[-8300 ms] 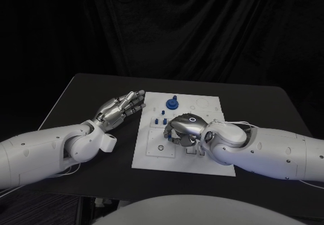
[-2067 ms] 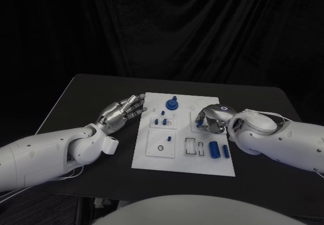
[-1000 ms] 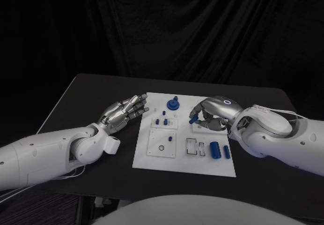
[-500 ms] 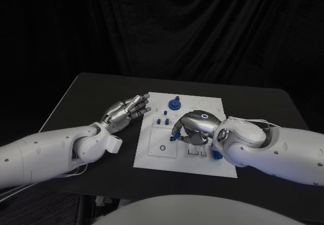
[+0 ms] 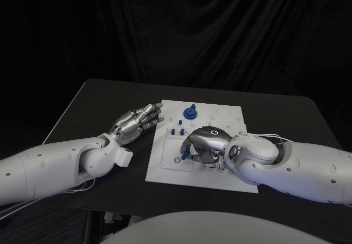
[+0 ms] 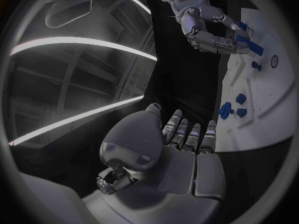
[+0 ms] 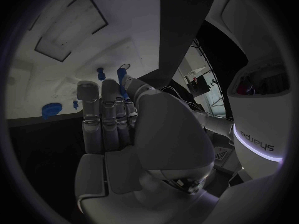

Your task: Assemble the parts on the task board

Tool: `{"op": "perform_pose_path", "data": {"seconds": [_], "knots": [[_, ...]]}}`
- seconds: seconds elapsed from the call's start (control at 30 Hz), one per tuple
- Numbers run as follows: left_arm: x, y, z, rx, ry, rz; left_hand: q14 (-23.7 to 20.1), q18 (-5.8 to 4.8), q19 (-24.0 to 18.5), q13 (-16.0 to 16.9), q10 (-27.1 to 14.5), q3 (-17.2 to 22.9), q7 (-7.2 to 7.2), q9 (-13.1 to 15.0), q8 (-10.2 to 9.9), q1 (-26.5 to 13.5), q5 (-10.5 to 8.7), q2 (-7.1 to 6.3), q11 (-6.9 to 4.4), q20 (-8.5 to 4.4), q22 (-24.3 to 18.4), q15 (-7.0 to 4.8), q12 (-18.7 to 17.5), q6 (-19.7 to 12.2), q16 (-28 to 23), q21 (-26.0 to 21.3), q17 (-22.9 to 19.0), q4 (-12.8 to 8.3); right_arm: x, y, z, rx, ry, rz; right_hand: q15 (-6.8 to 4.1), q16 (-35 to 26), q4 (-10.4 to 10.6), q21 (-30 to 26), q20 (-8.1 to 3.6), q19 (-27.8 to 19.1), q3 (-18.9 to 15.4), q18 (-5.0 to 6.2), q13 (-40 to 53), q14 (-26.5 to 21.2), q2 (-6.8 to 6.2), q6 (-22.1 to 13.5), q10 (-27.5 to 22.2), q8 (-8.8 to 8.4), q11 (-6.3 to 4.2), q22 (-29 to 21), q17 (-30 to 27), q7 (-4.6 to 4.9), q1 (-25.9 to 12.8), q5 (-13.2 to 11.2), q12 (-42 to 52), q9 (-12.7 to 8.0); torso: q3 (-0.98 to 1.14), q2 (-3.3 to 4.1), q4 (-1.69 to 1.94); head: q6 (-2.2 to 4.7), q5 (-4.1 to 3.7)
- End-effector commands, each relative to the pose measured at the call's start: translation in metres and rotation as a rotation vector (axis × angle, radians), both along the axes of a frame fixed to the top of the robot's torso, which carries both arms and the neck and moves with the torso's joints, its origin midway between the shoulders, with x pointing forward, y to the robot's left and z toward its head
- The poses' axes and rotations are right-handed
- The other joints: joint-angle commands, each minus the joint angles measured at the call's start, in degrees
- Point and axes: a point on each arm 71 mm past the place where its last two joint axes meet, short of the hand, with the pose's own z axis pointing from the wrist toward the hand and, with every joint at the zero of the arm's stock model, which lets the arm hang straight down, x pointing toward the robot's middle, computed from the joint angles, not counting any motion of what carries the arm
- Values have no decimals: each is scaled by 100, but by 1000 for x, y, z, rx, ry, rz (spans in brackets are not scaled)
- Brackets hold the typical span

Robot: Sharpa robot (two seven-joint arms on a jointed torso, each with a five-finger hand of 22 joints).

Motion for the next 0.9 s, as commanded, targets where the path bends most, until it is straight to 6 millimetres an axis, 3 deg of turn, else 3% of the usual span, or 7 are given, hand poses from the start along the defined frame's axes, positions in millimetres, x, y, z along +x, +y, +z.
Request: {"op": "perform_pose_path", "data": {"seconds": [0.03,0.4,0.73,0.9], "knots": [[-1,-1,2,-36,-25,2,-11,59,9,4,5,38,16,6,17,62,22,8,25,36,-2,27,17,23,27,28,7,9,-3,4,-2,-19,-12,29,-15,-17,-19,-13,-4,-32,-14,-72,8,-26,3,-50,57,-17,-27,425,2,-7,6,-15,-7,15,-11,15,-4,-1,10],[-2,1,1,-32,-21,6,-9,58,15,5,2,110,22,6,19,117,74,1,32,36,2,28,20,18,37,30,9,-3,-4,19,-8,-62,-47,51,-6,-54,-10,-66,2,-58,-39,-66,14,-53,-22,-83,58,-34,-19,411,-35,-2,-25,-50,-25,34,-12,3,-19,-1,11],[-2,1,1,-31,-19,6,-8,58,16,5,3,116,21,7,20,123,82,0,31,37,2,30,20,21,39,31,10,-3,-1,22,-14,-101,-70,46,-41,-71,-63,-70,-15,-77,-86,-57,121,-68,-27,29,195,34,-78,410,-30,-47,1,-38,74,146,-9,2,-24,-1,24],[-2,-1,0,-33,-18,2,-8,58,16,5,3,116,21,7,20,123,82,0,31,37,2,30,20,21,39,31,10,-3,0,22,-15,-119,-77,45,-47,-126,-94,-118,-23,-108,-98,-50,160,-115,-22,84,170,71,-82,401,-77,-56,22,-20,86,202,-7,2,-8,-1,10]]}}
